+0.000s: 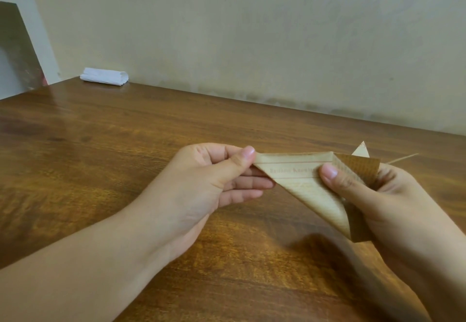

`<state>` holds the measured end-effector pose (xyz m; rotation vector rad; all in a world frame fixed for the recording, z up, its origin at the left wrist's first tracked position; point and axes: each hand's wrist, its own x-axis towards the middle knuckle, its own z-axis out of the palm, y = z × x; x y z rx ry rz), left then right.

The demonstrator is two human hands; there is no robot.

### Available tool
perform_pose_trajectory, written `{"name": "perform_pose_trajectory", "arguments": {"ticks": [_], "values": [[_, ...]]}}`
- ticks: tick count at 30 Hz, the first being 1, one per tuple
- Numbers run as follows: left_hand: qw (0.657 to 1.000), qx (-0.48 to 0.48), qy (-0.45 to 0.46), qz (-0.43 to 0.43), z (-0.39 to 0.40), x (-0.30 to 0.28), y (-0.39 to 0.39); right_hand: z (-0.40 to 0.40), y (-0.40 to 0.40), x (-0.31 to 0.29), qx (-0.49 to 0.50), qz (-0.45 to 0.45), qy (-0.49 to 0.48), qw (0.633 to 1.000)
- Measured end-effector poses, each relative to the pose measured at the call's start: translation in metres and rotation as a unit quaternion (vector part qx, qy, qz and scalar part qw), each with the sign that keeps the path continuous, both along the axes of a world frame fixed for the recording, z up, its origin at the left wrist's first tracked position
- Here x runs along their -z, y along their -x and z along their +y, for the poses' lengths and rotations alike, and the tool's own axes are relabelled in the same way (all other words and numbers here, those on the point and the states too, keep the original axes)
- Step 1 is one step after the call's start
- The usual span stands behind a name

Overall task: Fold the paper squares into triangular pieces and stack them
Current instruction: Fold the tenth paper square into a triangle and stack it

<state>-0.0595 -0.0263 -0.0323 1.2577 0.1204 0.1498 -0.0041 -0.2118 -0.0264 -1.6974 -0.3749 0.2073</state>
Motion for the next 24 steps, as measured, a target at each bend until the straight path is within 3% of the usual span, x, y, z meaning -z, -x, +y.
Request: {"name": "perform_pose_trajectory", "arguments": {"ticks": [24], "values": [[0.999,0.016,-0.028,-0.014,0.0020,-0.0035,0.0024,-0.0025,-0.0024,0.0020,-0.011,-0.012,0.011,1.000]]}}
